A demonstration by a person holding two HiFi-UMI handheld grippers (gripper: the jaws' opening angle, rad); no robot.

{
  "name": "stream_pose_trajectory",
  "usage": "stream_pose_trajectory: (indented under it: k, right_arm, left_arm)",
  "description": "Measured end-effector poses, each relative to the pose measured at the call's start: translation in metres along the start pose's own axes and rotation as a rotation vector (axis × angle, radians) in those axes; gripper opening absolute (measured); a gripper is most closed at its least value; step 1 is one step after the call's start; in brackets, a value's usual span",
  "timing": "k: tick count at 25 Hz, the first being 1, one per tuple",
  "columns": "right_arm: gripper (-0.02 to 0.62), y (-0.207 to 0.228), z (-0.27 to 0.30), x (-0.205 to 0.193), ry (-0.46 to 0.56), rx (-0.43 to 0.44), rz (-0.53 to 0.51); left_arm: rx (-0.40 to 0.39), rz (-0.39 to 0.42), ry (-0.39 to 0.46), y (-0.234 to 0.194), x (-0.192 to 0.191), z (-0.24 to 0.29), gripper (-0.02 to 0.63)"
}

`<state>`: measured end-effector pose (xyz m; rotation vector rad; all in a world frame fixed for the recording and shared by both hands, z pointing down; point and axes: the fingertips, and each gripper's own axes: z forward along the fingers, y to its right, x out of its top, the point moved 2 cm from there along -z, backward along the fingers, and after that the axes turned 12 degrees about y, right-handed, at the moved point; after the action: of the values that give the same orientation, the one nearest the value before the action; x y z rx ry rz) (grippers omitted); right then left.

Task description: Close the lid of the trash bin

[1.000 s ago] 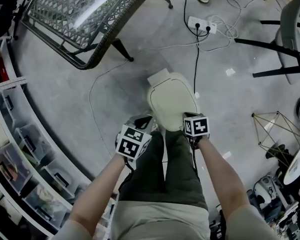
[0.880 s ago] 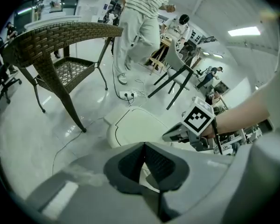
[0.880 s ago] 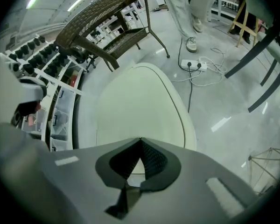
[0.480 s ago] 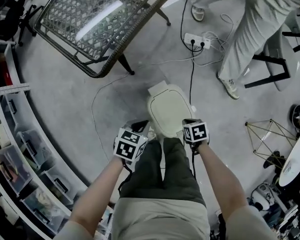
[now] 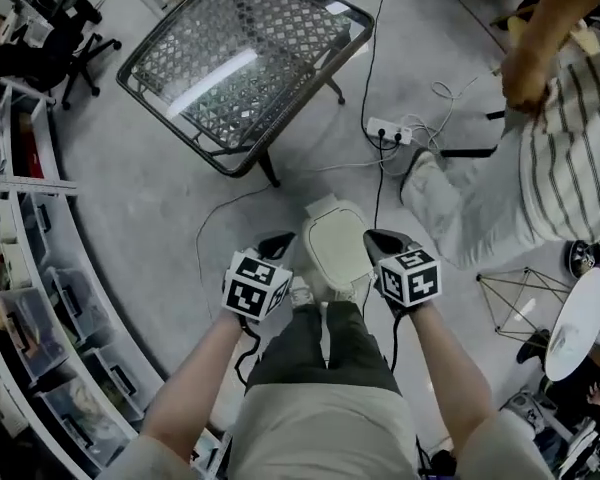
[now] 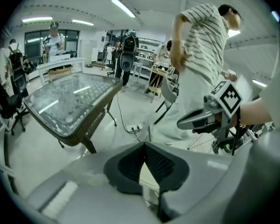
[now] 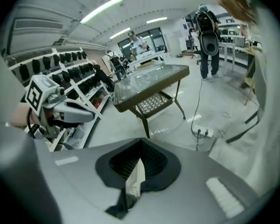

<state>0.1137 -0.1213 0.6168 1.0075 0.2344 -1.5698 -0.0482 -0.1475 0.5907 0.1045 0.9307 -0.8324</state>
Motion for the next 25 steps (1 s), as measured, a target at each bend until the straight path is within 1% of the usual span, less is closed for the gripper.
stream_pose_trajectory:
  k: [4,8,12,14,19,25]
  right_arm:
    - [0.003,-0.038,-0.043,0.064,0.109,0.037,-0.053]
    - [0.003,-0.076,-0.084,0.127,0.229,0.089,-0.051]
    - [0.003,-0.117,-0.129,0.183,0.355,0.124,-0.102]
    - [0.003,-0.135,-0.153,0.206,0.412,0.144,-0.116]
    - [0.003,-0.177,-0.206,0.257,0.56,0.18,-0.169]
    - [0.003,-0.212,-0.266,0.292,0.716,0.157,-0.275]
  left_arm:
    - [0.042,0.03,0.094,0.0,0.049,-0.045,0.003]
    - [0.074,0.037,0.207,0.002,0.098,-0.086,0.003]
    - [0.095,0.081,0.288,0.009,0.138,-0.129,0.003]
    - [0.103,0.116,0.326,0.016,0.157,-0.15,0.003]
    - [0.122,0.244,0.451,0.04,0.206,-0.197,0.003]
    - [0.125,0.354,0.595,0.069,0.251,-0.25,0.003]
